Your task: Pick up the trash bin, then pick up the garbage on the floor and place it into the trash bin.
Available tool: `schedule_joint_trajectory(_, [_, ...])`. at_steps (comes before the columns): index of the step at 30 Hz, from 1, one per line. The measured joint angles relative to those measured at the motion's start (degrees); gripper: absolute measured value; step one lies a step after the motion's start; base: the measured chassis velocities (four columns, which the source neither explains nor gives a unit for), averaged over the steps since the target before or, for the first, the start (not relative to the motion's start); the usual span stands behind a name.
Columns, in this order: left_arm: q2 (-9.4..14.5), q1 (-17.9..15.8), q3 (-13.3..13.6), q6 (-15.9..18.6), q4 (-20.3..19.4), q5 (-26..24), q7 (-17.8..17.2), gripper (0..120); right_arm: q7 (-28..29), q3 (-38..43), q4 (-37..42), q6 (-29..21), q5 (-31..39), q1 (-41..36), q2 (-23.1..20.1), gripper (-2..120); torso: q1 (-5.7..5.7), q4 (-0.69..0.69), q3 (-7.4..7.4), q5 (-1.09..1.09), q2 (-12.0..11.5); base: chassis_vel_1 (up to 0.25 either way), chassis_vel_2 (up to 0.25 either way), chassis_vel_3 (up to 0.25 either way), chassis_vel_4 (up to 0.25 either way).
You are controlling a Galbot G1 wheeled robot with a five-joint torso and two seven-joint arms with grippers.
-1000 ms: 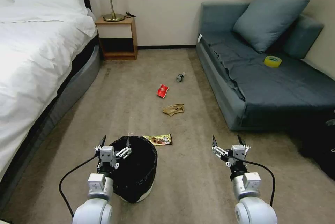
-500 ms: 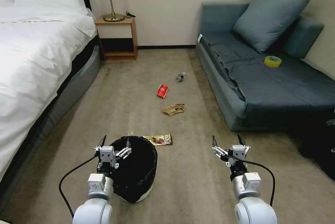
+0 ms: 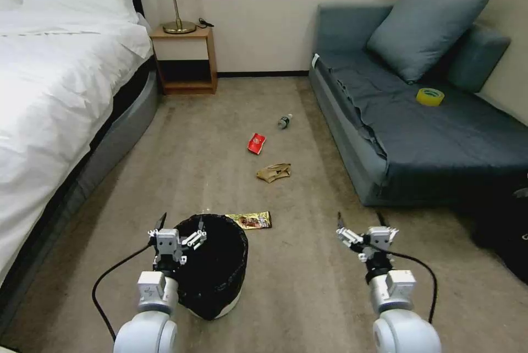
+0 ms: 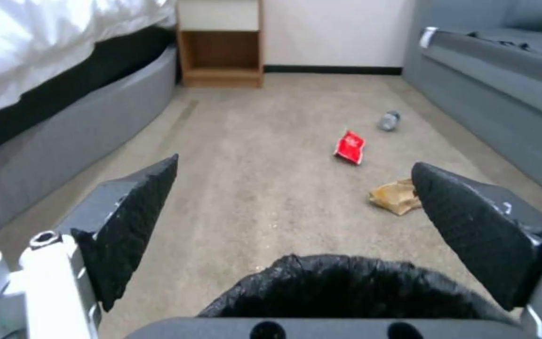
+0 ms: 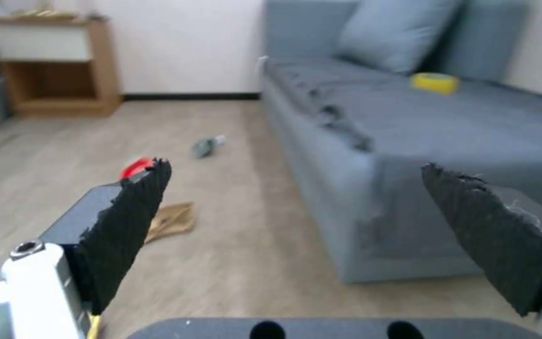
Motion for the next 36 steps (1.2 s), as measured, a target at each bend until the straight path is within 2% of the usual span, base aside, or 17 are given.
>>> schedule_joint_trajectory(3, [-1.94, -0.51, -0.46, 6.88, -4.42, -1.76, -1.89, 100, 3.5, 2.16, 6.8, -5.38, 1.72, -0.89, 1.12, 100, 0.0, 0.0, 0.0, 0.0, 0.0, 0.0, 0.0, 0.0, 0.0])
schedule_joint_trajectory(6, [-2.42, -0.65, -0.56, 8.68, -5.54, -2.26, -2.34, 100, 4.57, 3.24, 9.0, -6.7, 2.7, -1.07, 0.97, 100, 0.0, -0.01, 0.0, 0.01, 0.0, 0.0, 0.0, 0.0, 0.0])
schedule_joint_trajectory(7, [-1.99, -0.21, -1.49, 10.56, -6.55, -2.68, -2.99, 100, 4.82, 3.7, 9.36, -6.77, 3.16, -1.11, 0.51, 100, 0.0, -0.02, 0.0, -0.06, 0.0, 0.0, 0.0, 0.0, 0.0])
schedule_joint_trajectory(9, [0.38, 0.39, -3.41, 12.31, -7.2, -3.04, -4.24, 100, 5.04, 4.0, 9.44, -6.76, 3.5, -1.21, 0.1, 100, 0.0, 0.01, 0.0, 0.07, 0.0, 0.0, 0.0, 0.0, 0.0])
schedule_joint_trajectory(10, [1.64, 0.57, -3.93, 12.88, -7.2, -3.41, -4.65, 100, 5.13, 4.02, 9.44, -6.76, 3.62, -1.25, 0.02, 100, 0.0, 0.02, 0.0, 0.02, 0.0, 0.0, 0.0, 0.0, 0.0])
schedule_joint_trajectory(13, [3.05, 0.89, -4.44, 14.02, -7.23, -4.4, -5.39, 100, 5.28, 4.04, 9.45, -6.75, 3.78, -1.25, -0.09, 100, 0.0, 0.02, 0.0, -0.04, 0.0, 0.0, 0.0, 0.0, 0.0])
schedule_joint_trajectory(17, [3.94, 1.24, -4.53, 15.68, -7.52, -5.81, -6.4, 100, 5.33, 4.04, 9.43, -6.76, 3.88, -1.28, -0.13, 100, 0.0, 0.01, 0.0, 0.01, 0.0, 0.0, 0.0, 0.0, 0.0])
schedule_joint_trajectory(21, [6.1, 1.99, -4.3, 21.77, -8.13, -10.65, -10.57, 100, 5.36, 3.99, 9.28, -6.75, 4.01, -1.16, -0.24, 100, 0.0, 0.01, 0.0, 0.01, 0.0, 0.0, 0.0, 0.0, 0.0])
schedule_joint_trajectory(24, [6.74, 1.9, -4.09, 22.87, -7.93, -11.28, -11.53, 100, 5.36, 3.91, 9.25, -6.7, 4.01, -1.09, -0.22, 100, 0.0, 0.01, 0.0, 0.0, 0.0, 0.0, 0.0, 0.0, 0.0])
schedule_joint_trajectory(26, [7.46, 1.39, -3.66, 25.92, -7.88, -13.73, -13.81, 100, 5.34, 3.78, 9.24, -6.63, 4.01, -1.01, -0.1, 100, 0.0, 0.0, 0.0, -0.01, 0.0, 0.0, 0.0, 0.0, 0.0])
schedule_joint_trajectory(28, [7.57, 1.3, -3.57, 26.54, -7.96, -14.36, -14.3, 100, 5.34, 3.78, 9.24, -6.61, 4.0, -0.99, -0.07, 100, 0.0, 0.01, 0.0, 0.0, 0.0, 0.0, 0.0, 0.0, 0.0])
schedule_joint_trajectory(30, [8.1, 0.71, -3.25, 30.59, -8.36, -17.18, -16.68, 100, 5.32, 3.81, 9.02, -6.43, 3.97, -0.82, 0.0, 100, 0.0, 0.01, 0.0, 0.0, 0.0, 0.0, 0.0, 0.0, 0.0])
schedule_joint_trajectory(32, [8.26, 0.44, -3.11, 31.61, -8.16, -17.98, -17.39, 100, 5.31, 3.84, 8.88, -6.3, 3.96, -0.74, 0.02, 100, 0.0, 0.01, 0.0, 0.0, 0.0, 0.0, 0.0, 0.0, 0.0])
schedule_joint_trajectory(36, [8.71, -0.79, -2.76, 32.41, -3.87, -21.2, -19.72, 100, 5.46, 4.09, 7.93, -5.71, 3.89, -0.22, 0.24, 100, 0.0, 0.01, 0.0, 0.0, 0.0, 0.0, 0.0, 0.0, 0.0])
